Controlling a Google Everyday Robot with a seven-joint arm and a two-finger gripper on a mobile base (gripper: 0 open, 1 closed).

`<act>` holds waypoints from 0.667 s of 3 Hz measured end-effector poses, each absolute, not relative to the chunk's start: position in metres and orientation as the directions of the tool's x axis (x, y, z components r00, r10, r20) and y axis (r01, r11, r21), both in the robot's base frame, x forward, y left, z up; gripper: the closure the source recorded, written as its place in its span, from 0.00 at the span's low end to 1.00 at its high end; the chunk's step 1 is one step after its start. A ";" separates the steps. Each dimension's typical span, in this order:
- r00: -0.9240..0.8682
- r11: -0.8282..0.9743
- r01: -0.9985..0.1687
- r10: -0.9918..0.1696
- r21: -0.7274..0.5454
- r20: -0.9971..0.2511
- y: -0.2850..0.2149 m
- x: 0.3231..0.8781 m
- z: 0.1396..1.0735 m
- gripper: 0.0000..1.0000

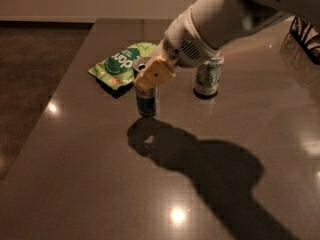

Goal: Move redbull can near 7up can

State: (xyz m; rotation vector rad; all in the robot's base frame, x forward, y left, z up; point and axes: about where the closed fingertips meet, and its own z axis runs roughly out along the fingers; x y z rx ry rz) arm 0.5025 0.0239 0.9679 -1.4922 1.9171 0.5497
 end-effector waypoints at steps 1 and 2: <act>-0.249 0.391 -0.919 -0.682 -0.055 -0.688 -0.032 0.518 0.973 1.00; -0.327 0.480 -0.876 -0.653 -0.040 -0.683 -0.075 0.530 0.968 1.00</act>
Offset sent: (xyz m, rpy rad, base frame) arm 0.0433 -0.1592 -0.0096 -0.0148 0.0519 -0.3648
